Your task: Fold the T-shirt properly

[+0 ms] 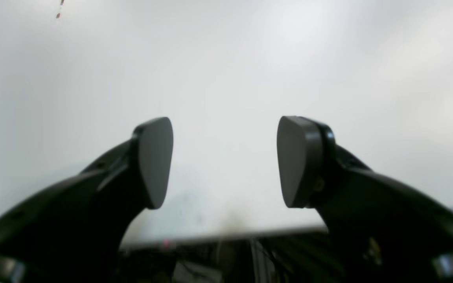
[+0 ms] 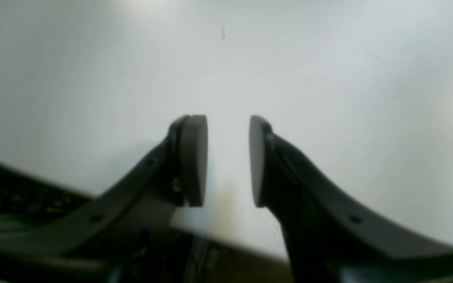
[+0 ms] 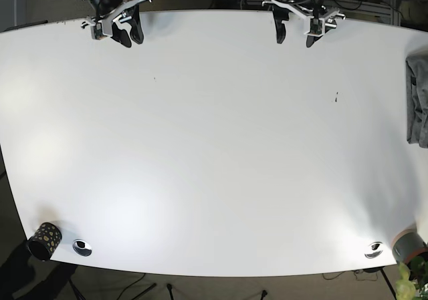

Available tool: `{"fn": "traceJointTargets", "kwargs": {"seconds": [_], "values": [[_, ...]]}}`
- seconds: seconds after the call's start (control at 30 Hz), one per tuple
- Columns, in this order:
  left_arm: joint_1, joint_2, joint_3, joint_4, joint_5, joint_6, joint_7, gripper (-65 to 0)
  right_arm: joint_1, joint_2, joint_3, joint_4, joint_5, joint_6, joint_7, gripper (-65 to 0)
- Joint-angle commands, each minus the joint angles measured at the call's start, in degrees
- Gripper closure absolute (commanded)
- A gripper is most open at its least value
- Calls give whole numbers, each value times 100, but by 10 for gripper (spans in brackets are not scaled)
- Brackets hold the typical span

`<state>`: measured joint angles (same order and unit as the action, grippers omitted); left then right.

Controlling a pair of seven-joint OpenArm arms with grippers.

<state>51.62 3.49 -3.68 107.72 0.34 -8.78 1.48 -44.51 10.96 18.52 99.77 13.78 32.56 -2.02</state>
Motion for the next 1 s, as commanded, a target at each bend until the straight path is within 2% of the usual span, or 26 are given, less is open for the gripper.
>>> {"fn": "traceJointTargets", "kwargs": {"seconds": [0.0, 0.13, 0.3, 0.47, 0.6, 0.73, 0.97], "values": [[364, 34, 47, 186, -38, 3, -117, -383, -309, 42, 227, 278, 86, 10, 136, -165], [821, 43, 21, 168, -47, 3, -117, -379, -758, 42, 350, 384, 86, 19, 136, -165], [1366, 43, 12, 151, -47, 3, -117, -279, -1311, 121, 367, 357, 94, 28, 136, -165], [1647, 43, 12, -201, -47, 3, -117, -264, -1760, 253, 42, 76, 94, 28, 110, -165], [1577, 43, -58, -807, -47, 3, -117, -262, -1786, 447, -310, -478, 86, 19, 110, -165], [1296, 43, -128, -1546, -47, 3, -126, -262, -1751, 499, -608, -1040, 50, -16, 127, -165], [460, 16, -506, -3014, -47, 3, -126, -262, -1004, 579, -1189, -2183, 24, -42, 119, -165]]}}
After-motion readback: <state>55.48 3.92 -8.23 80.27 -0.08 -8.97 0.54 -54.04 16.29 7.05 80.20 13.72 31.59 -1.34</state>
